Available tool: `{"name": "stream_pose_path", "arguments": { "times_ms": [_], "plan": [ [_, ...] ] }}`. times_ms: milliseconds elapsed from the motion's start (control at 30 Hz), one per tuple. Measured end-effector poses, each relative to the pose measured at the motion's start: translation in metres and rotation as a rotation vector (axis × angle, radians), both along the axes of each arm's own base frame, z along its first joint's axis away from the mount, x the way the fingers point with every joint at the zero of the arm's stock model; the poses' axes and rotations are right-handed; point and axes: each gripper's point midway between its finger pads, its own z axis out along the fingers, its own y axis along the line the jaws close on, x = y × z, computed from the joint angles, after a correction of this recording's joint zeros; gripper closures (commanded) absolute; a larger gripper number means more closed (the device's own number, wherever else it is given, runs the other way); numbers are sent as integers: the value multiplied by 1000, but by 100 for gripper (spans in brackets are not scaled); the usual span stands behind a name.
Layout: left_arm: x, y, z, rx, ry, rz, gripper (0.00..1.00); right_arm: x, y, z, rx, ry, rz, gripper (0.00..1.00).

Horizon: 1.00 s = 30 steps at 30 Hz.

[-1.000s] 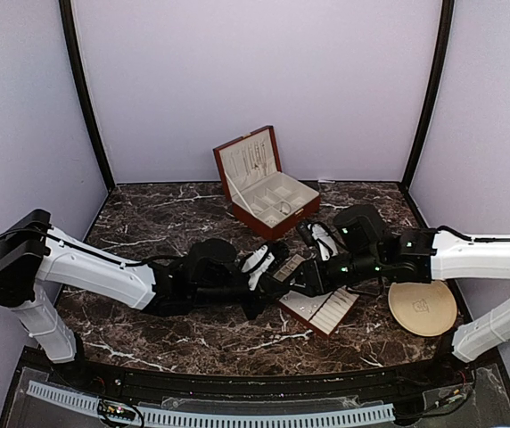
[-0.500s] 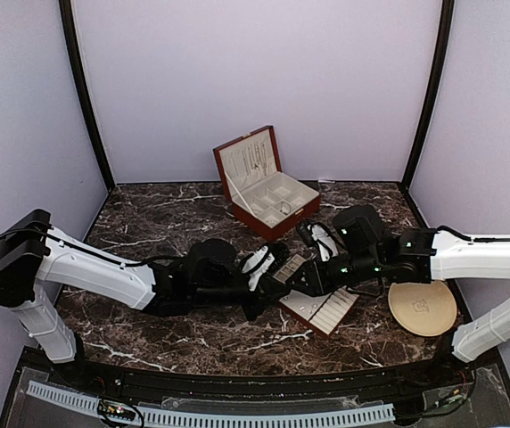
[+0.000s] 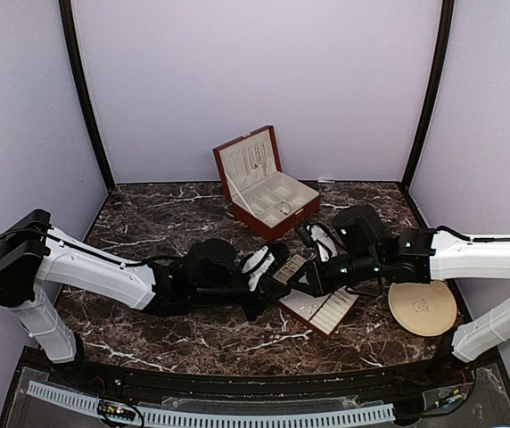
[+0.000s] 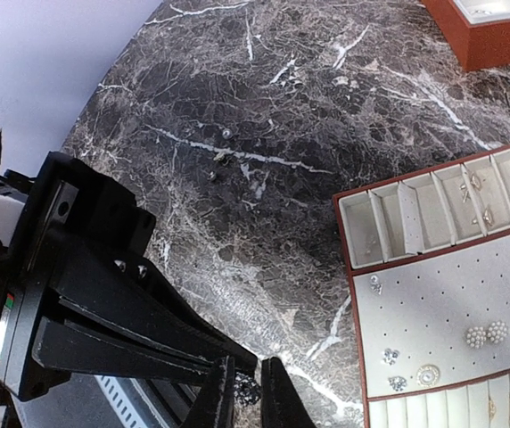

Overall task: Organize the mixed jewelry
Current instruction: Pass from the left arm to the right, then insert the earring into the earring holder.

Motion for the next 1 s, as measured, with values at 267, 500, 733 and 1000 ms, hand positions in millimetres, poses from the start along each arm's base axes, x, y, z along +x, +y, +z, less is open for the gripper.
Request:
{"name": "stream_pose_path", "arguments": {
  "times_ms": [267,500,733,1000],
  "plan": [
    [1,0,1,-4,-3,4,79,2,-1,1,-3,-5,-11,93],
    [4,2,0,-7,-5,26,59,10,-14,2,-35,-27,-81,94],
    [3,19,-12,23,-2,62,55,26,-37,-4,-56,-30,-166,94],
    [19,45,28,-29,14,130,52,43,-79,-40,-150,10,-262,94]
  ]
}}
